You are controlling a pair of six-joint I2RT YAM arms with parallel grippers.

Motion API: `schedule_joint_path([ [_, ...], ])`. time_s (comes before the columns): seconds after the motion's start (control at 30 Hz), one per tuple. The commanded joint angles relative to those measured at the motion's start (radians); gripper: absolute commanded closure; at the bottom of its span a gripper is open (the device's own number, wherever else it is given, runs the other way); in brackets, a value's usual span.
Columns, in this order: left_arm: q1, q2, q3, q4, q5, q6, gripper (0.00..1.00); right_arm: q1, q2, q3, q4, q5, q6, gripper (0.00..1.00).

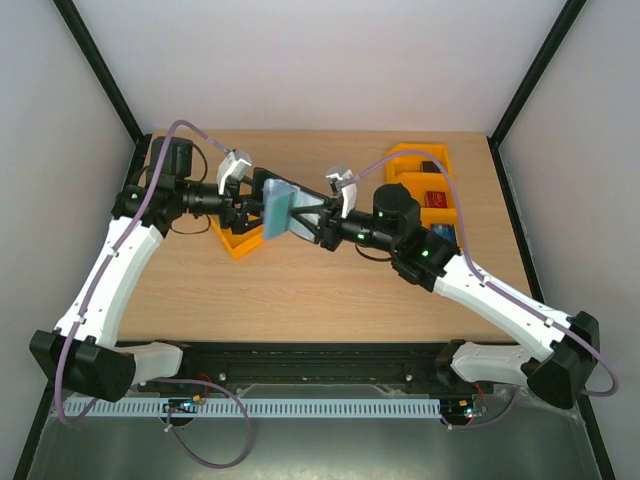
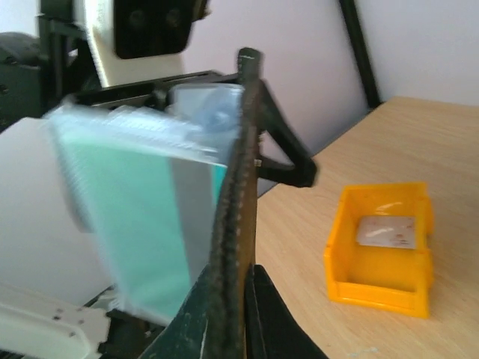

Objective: Take the credit cards out of the card holder

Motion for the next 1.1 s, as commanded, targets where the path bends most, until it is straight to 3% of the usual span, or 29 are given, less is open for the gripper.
schedule_joint_path([
  [0.0,-0.002,-0.009,-0.01,0.032,0.034,-0.042,0.02,-0.046,-0.04,0.02,-0.133,0.171,-0.024,0.98],
  [0.2,-0.013,0.034,0.029,-0.001,0.031,-0.021,0.01,-0.104,-0.023,0.051,-0.216,0.18,-0.031,0.98],
  [0.63,-0.047,0.078,0.09,0.018,-0.154,-0.076,0.01,-0.115,0.162,0.246,-0.385,0.222,-0.042,0.98],
  [1.07,-0.069,0.108,0.029,0.107,-0.272,-0.162,0.01,-0.116,0.159,0.218,-0.33,0.228,-0.034,0.98],
])
